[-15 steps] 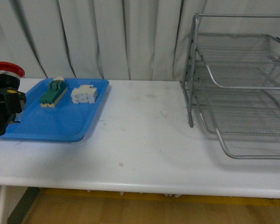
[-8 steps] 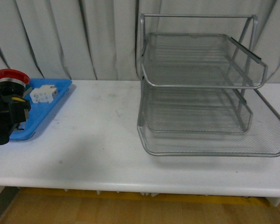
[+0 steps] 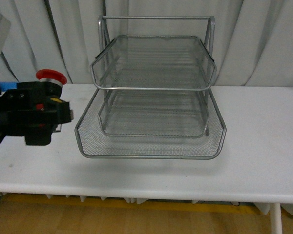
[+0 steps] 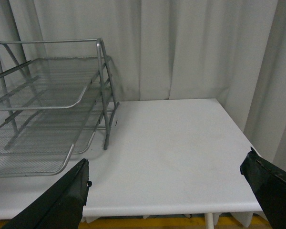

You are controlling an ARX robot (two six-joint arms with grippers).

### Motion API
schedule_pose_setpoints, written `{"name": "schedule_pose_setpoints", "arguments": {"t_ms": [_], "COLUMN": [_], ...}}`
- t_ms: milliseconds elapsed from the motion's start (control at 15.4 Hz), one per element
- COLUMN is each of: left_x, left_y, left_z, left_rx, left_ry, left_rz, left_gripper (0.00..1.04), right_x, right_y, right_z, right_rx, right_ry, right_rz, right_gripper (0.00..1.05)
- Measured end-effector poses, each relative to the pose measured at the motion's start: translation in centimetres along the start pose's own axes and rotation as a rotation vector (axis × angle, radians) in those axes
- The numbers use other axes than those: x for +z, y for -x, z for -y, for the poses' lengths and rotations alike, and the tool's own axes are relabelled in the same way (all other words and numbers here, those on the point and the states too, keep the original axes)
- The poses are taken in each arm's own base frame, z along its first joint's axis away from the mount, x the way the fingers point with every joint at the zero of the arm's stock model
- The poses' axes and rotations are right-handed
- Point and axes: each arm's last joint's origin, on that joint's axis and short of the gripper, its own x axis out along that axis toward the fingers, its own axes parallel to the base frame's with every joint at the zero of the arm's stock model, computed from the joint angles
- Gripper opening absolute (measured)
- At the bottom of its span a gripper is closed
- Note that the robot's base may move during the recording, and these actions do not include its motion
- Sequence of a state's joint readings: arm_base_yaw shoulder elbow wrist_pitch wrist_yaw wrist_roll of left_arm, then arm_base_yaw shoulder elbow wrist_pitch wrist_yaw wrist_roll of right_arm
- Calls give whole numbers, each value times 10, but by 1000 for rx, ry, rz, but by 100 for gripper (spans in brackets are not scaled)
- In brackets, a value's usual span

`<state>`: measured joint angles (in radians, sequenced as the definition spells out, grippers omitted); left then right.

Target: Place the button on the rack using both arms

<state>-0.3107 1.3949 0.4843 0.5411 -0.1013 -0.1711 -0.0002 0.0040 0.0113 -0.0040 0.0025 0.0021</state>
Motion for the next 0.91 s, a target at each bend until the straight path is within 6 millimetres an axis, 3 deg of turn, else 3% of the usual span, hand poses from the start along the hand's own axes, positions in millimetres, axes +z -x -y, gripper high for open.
{"name": "schedule_pose_setpoints", "arguments": {"t_ms": [260,455,585,910], "left_x": [23,19,15,8], "left_y": [-50,-81,-99,-137], "left_z": [49,88,104,100], "left_rx": [-136,-216,-232,-157], "left_ry": [-2,-53,-83,-160], "left_rz": [-41,-142,-202,-327], "left_gripper": [36,36,36,36], "right_x": [0,0,0,0], "right_y": [0,0,0,0], "right_z": [0,0,0,0], "right_rx": [0,0,0,0], "right_ry": [0,0,0,0], "right_rz": [1,1,1,1], "right_gripper": [98,98,98,98]}}
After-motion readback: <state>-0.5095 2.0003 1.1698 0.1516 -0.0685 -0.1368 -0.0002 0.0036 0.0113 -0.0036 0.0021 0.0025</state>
